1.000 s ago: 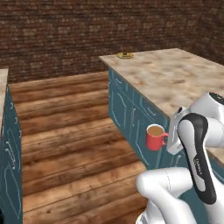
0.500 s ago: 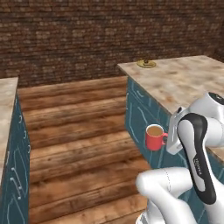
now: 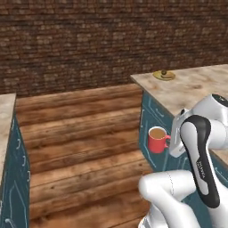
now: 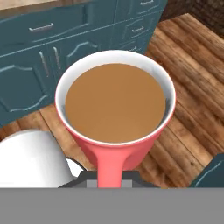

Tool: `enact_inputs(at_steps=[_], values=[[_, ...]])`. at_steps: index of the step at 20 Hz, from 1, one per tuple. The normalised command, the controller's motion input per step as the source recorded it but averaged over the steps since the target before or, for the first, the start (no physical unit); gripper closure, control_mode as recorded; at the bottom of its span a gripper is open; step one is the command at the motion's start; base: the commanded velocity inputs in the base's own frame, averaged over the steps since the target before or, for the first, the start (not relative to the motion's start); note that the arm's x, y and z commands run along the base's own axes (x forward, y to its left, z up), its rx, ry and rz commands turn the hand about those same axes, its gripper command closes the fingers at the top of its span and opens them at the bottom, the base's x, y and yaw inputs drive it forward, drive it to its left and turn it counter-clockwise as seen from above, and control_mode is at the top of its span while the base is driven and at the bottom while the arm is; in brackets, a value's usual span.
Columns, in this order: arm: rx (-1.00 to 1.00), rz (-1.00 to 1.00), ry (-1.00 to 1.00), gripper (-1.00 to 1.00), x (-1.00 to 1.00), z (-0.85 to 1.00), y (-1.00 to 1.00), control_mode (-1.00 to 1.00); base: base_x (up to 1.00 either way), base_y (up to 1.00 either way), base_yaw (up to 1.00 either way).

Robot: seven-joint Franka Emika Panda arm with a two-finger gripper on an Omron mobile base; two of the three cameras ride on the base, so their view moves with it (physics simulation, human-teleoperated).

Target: Pick up the brewed coffee from the coffee machine and place it next to the breakfast plate on the dining counter.

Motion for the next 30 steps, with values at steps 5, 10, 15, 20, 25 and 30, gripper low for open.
enact_inputs(at_steps=[5, 10, 15, 20, 25, 30], values=[[0.0, 0.0, 0.0, 1.0, 0.0, 0.0, 0.0, 1.0, 1.0, 0.02, -0.05], [0.0, 0.0, 0.0, 1.0, 0.0, 0.0, 0.0, 1.0, 1.0, 0.11, -0.14], [0.0, 0.0, 0.0, 1.0, 0.0, 0.0, 0.0, 1.0, 1.0, 0.28, -0.25], [0.0, 0.0, 0.0, 1.0, 0.0, 0.0, 0.0, 1.0, 1.0, 0.42, -0.36], [0.0, 0.0, 0.0, 1.0, 0.0, 0.0, 0.0, 1.0, 1.0, 0.63, -0.42], [0.0, 0.0, 0.0, 1.0, 0.0, 0.0, 0.0, 1.0, 0.97, 0.86, -0.47]])
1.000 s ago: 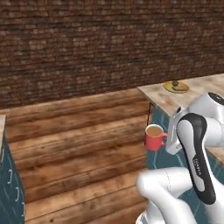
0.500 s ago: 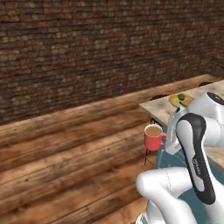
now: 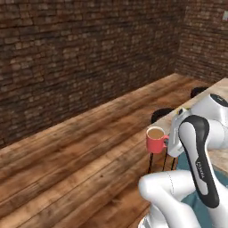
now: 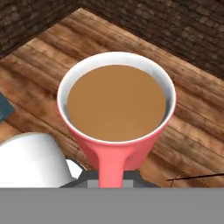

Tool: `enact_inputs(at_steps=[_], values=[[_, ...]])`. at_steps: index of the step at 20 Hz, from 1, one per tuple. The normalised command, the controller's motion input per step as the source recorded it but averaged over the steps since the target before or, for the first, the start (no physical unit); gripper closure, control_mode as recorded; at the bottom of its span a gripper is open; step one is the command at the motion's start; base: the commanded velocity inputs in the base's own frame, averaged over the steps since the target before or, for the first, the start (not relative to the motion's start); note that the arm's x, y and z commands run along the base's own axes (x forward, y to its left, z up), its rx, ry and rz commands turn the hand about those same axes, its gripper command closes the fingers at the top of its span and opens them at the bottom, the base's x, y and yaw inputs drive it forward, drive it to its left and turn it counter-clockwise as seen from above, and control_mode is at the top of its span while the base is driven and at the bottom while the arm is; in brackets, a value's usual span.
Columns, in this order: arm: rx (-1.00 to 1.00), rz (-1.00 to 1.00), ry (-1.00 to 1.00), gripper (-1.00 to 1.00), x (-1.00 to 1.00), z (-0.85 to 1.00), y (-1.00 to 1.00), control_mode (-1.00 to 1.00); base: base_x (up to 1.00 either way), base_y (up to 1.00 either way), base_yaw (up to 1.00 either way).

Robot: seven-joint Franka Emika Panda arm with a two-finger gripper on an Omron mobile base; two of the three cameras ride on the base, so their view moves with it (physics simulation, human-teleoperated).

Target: Pick up the brewed coffee from the coffee machine and place it next to the breakfast plate on the dining counter.

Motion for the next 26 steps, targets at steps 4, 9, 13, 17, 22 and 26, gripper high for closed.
enact_inputs(at_steps=[4, 9, 13, 17, 22, 26], values=[[0.0, 0.0, 0.0, 1.0, 0.0, 0.0, 0.0, 1.0, 0.86, 0.85, -0.54], [0.0, 0.0, 0.0, 1.0, 0.0, 0.0, 0.0, 1.0, 0.67, 0.84, -0.64], [0.0, 0.0, 0.0, 1.0, 0.0, 0.0, 0.0, 1.0, 0.42, 0.79, -0.76], [0.0, 0.0, 0.0, 1.0, 0.0, 0.0, 0.0, 1.0, 0.28, 0.69, -0.81], [0.0, 0.0, 0.0, 1.0, 0.0, 0.0, 0.0, 1.0, 0.18, 0.6, -0.84], [0.0, 0.0, 0.0, 1.0, 0.0, 0.0, 0.0, 1.0, 0.19, 0.6, -0.85]])
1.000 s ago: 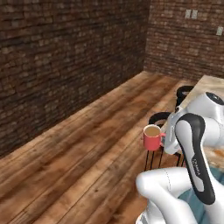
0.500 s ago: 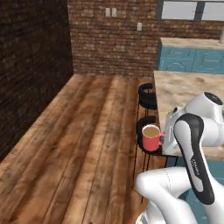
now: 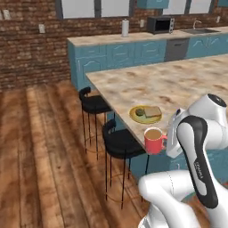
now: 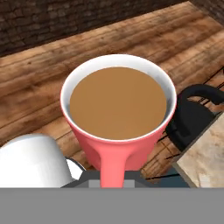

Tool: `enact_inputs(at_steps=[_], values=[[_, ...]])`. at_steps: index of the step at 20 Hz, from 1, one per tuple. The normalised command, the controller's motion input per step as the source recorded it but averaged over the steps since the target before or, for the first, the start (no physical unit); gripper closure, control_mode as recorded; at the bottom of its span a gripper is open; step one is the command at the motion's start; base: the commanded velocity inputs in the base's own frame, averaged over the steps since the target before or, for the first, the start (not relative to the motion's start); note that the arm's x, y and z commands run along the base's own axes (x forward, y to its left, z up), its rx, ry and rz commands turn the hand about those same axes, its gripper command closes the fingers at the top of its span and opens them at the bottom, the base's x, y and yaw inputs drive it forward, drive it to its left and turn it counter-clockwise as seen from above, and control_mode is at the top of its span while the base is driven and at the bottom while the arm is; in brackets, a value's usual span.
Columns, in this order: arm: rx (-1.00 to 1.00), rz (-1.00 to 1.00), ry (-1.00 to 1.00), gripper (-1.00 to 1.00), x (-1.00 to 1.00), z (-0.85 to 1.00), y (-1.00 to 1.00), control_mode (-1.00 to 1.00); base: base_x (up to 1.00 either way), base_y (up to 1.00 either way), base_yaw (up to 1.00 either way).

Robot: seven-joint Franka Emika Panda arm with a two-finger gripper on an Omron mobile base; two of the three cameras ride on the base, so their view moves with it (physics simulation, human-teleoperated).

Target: Pick up the brewed coffee from the coffee machine and place it next to the breakfast plate on the dining counter.

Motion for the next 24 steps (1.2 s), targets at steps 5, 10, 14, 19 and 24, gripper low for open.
enact_inputs(at_steps=[5, 10, 14, 19, 24], values=[[0.0, 0.0, 0.0, 1.0, 0.0, 0.0, 0.0, 1.0, 0.34, 0.78, -0.79], [0.0, 0.0, 0.0, 1.0, 0.0, 0.0, 0.0, 1.0, 0.49, 1.0, -0.67], [0.0, 0.0, 0.0, 1.0, 0.0, 0.0, 0.0, 1.0, 0.36, 1.0, -0.64], [0.0, 0.0, 0.0, 1.0, 0.0, 0.0, 0.0, 1.0, 0.3, 0.97, -0.68], [0.0, 0.0, 0.0, 1.0, 0.0, 0.0, 0.0, 1.0, 0.24, 0.69, -0.75]])
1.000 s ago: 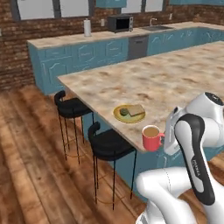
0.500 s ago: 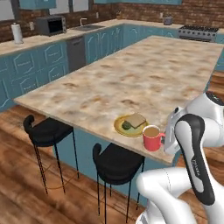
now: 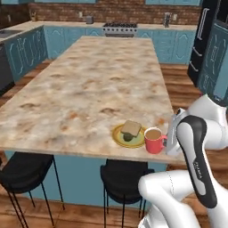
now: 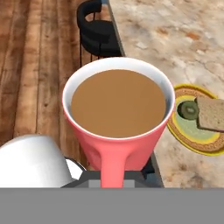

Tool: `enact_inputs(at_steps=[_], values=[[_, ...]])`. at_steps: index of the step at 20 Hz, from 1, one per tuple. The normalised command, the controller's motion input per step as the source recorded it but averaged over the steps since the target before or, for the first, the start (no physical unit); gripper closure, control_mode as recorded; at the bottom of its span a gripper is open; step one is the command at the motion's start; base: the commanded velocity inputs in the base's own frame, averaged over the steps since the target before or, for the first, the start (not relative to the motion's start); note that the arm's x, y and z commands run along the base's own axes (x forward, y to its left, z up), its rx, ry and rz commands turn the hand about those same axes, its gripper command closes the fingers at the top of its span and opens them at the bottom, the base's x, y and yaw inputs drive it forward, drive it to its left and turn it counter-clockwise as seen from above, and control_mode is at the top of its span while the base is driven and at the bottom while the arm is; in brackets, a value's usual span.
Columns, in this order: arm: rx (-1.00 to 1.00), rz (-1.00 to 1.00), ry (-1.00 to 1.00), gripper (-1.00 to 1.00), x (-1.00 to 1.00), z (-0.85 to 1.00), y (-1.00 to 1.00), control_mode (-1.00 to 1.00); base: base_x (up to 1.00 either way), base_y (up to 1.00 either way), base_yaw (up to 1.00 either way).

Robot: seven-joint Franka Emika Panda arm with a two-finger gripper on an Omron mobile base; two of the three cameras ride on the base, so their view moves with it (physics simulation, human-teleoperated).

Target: Pick up the brewed coffee from the coffee machine and place it next to the breakfast plate on the dining counter.

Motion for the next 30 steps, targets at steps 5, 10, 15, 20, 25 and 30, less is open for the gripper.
enact_inputs(at_steps=[5, 10, 15, 20, 25, 30], values=[[0.0, 0.0, 0.0, 1.0, 0.0, 0.0, 0.0, 1.0, 0.25, 0.37, -0.74], [0.0, -0.07, 0.0, 1.0, 0.15, -0.05, -0.08, -1.0, 0.26, 0.01, -0.31], [0.03, -0.02, -0.01, 1.0, 0.53, -0.21, -0.59, -1.0, 0.0, 0.0, 0.0], [0.13, 0.01, 0.0, 1.0, 0.94, -0.17, -0.59, -1.0, 0.0, 0.0, 0.0], [0.1, 0.0, 0.01, 1.0, 1.0, 0.0, -0.4, -1.0, 0.0, 0.0, 0.0], [0.0, 0.0, 0.05, 1.0, 0.99, -0.05, 0.0, -1.0, 0.0, 0.0, 0.0]])
